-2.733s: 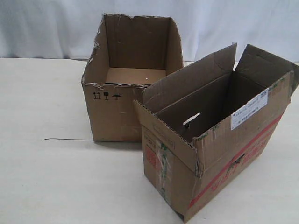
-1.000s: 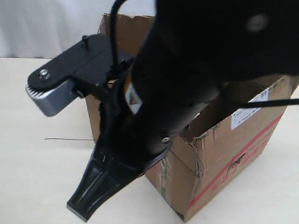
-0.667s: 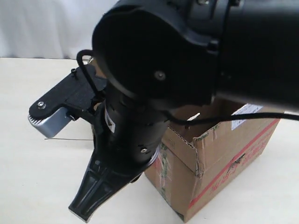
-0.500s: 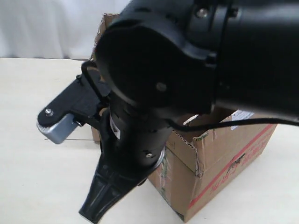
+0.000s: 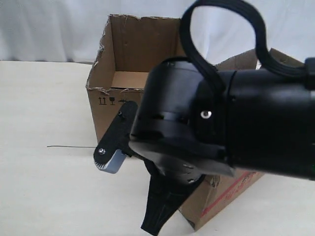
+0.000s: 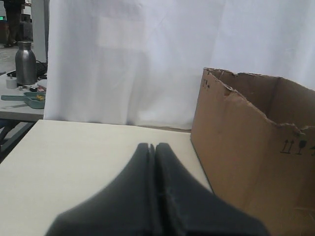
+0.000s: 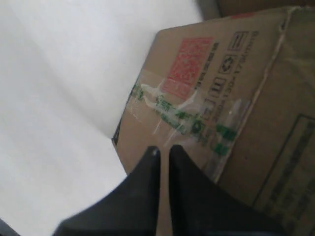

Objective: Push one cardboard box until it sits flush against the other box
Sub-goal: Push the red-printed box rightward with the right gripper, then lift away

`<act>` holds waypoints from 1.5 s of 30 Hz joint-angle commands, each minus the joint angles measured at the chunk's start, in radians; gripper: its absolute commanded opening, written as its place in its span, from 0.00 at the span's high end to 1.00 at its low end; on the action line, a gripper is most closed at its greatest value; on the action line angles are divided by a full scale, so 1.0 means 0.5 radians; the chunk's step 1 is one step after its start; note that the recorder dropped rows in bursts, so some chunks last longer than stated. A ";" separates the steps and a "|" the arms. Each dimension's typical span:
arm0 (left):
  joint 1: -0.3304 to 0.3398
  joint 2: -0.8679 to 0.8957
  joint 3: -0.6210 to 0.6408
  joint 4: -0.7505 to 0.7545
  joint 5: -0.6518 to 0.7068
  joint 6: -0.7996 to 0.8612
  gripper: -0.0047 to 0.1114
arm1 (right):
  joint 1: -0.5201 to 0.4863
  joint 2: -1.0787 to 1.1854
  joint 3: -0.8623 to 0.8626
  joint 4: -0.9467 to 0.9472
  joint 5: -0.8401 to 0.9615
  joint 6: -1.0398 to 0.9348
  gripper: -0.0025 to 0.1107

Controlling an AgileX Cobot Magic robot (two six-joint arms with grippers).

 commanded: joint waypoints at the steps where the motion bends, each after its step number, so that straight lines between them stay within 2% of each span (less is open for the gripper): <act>1: -0.010 -0.007 0.004 0.007 -0.018 -0.011 0.96 | -0.013 -0.007 0.100 -0.021 0.003 0.054 0.93; 27: -0.010 -0.007 0.004 0.007 -0.012 -0.011 0.96 | -0.065 -0.086 0.176 -0.318 0.003 0.029 0.93; 33: -0.010 -0.007 0.004 0.007 -0.012 -0.011 0.96 | -0.187 -0.093 0.285 -0.323 0.003 0.017 0.93; 45: -0.010 -0.007 0.004 0.007 -0.019 -0.011 0.96 | -0.452 -0.187 0.437 -0.684 0.003 0.142 0.93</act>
